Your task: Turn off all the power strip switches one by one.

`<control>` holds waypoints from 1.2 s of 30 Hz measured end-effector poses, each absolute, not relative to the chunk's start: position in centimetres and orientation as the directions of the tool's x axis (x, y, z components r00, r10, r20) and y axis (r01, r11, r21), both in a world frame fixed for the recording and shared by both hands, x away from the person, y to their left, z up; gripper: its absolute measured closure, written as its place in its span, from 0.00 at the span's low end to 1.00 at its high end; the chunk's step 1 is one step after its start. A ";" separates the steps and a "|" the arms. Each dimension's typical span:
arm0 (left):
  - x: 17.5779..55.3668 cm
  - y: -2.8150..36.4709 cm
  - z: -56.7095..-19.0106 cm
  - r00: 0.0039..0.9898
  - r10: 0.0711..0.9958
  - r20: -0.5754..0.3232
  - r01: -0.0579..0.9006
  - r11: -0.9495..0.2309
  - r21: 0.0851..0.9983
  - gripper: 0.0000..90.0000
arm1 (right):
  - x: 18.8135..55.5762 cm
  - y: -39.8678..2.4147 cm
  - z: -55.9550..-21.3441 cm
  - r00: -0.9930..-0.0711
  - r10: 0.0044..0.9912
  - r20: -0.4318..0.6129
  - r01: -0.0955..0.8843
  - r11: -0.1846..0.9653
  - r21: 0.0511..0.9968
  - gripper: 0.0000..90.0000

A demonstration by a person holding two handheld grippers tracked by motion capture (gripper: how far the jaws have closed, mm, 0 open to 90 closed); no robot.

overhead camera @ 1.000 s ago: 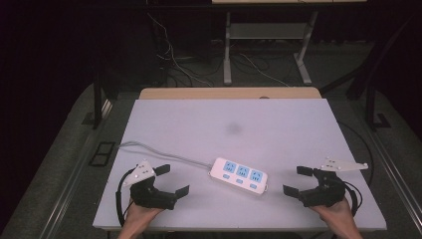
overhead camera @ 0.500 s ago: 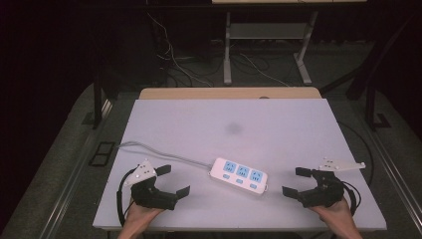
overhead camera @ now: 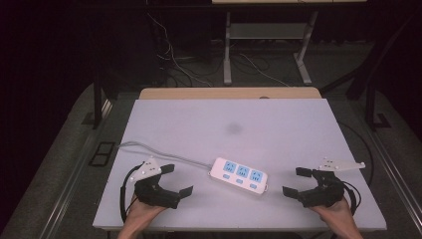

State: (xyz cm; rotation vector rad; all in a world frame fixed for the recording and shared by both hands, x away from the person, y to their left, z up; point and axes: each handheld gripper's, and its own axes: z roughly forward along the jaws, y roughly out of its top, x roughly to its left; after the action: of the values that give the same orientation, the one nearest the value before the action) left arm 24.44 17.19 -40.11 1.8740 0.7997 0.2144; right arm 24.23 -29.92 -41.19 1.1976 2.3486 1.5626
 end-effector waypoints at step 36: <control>27.8 13.7 -36.8 0.831 0.526 -0.180 0.427 -0.398 0.812 0.00 | 24.2 -30.1 -41.3 -0.680 0.653 0.333 0.563 0.174 0.808 0.00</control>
State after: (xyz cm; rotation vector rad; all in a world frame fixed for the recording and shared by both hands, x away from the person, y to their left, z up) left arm 27.81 13.68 -36.76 2.0460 0.7002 0.1287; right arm 24.16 -30.13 -41.28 1.2151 2.3366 1.5425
